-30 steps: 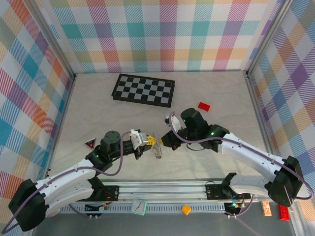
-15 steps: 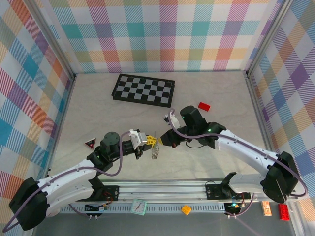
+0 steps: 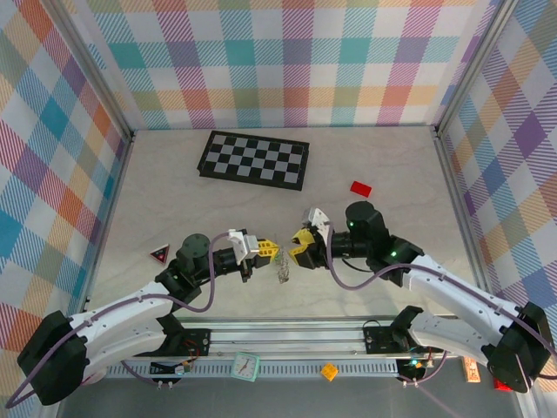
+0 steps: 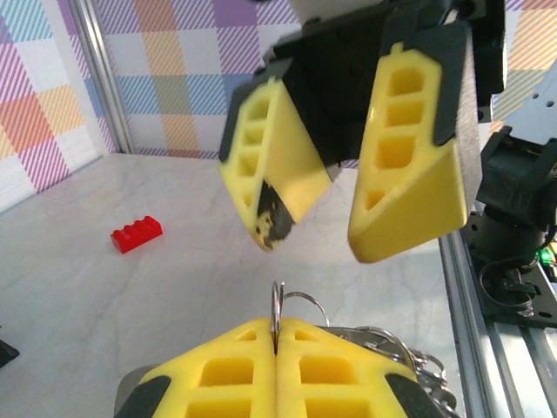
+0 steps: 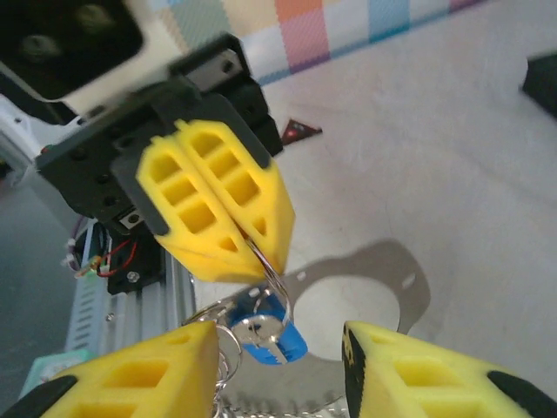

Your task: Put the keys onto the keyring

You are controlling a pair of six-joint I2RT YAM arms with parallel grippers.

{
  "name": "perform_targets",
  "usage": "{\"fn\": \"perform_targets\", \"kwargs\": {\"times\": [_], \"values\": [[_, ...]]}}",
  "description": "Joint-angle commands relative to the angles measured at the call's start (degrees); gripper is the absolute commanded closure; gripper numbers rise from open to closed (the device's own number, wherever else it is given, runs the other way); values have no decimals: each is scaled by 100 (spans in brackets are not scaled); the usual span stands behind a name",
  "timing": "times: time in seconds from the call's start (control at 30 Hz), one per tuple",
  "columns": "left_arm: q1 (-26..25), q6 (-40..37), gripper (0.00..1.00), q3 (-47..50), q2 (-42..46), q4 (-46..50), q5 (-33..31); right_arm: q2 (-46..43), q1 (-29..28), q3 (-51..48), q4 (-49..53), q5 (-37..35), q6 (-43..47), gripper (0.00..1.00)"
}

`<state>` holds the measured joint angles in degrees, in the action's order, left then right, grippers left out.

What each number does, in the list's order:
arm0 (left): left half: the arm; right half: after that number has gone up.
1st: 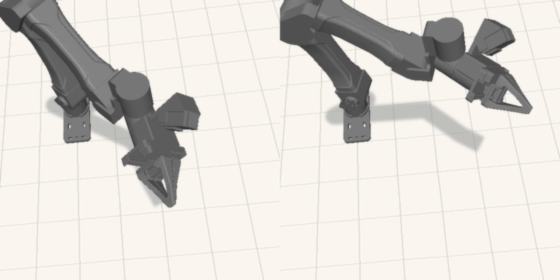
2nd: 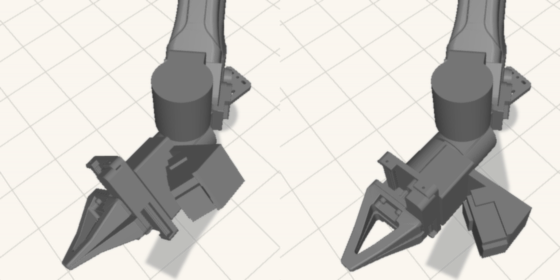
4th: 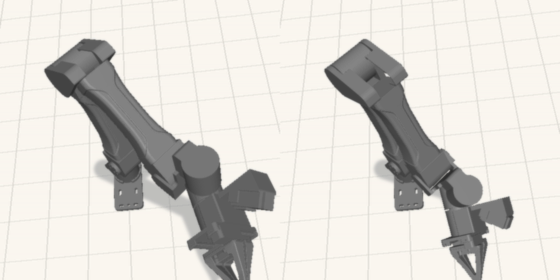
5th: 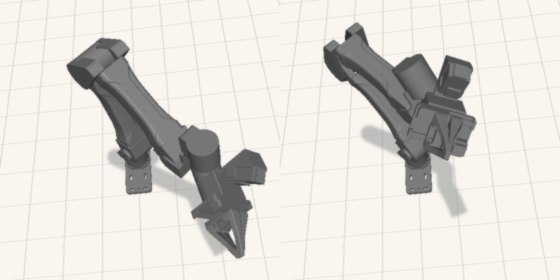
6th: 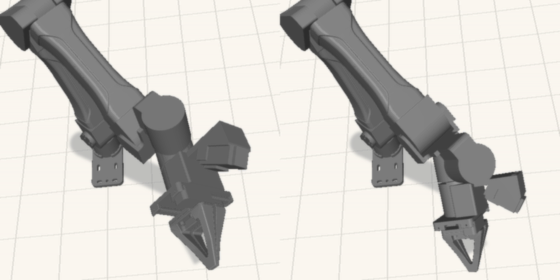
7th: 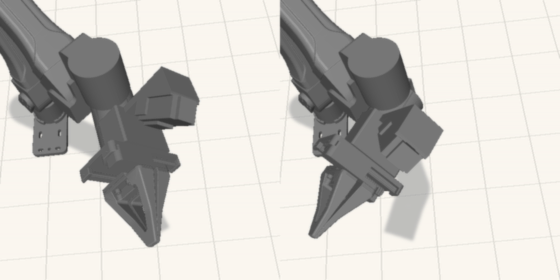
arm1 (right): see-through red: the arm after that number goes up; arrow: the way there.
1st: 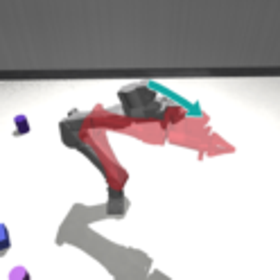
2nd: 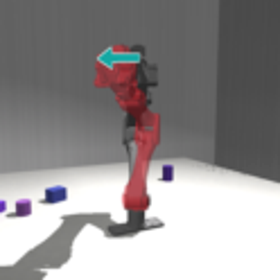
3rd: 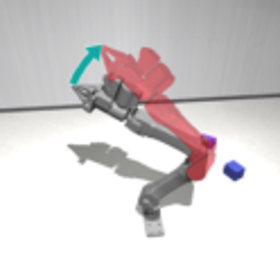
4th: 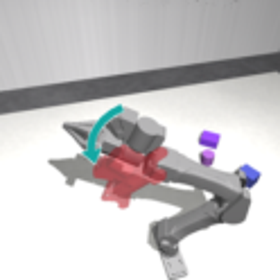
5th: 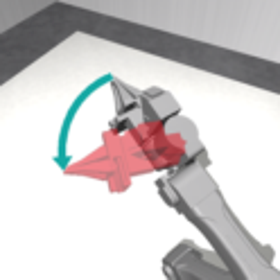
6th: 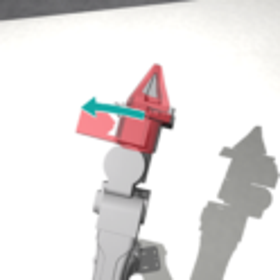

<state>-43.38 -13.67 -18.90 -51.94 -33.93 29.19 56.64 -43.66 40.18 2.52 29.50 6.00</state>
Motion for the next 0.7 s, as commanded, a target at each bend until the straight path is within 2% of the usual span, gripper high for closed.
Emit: {"fn": "perform_targets", "kwargs": {"times": [0.0, 0.67], "values": [[-31, 84, 100, 26, -44, -517, 305, 181, 15, 236, -288, 418, 1027, 59], [-31, 233, 100, 17, -114, -738, 474, 816, 16, 462, -9, 926, 1368, 87]]}}
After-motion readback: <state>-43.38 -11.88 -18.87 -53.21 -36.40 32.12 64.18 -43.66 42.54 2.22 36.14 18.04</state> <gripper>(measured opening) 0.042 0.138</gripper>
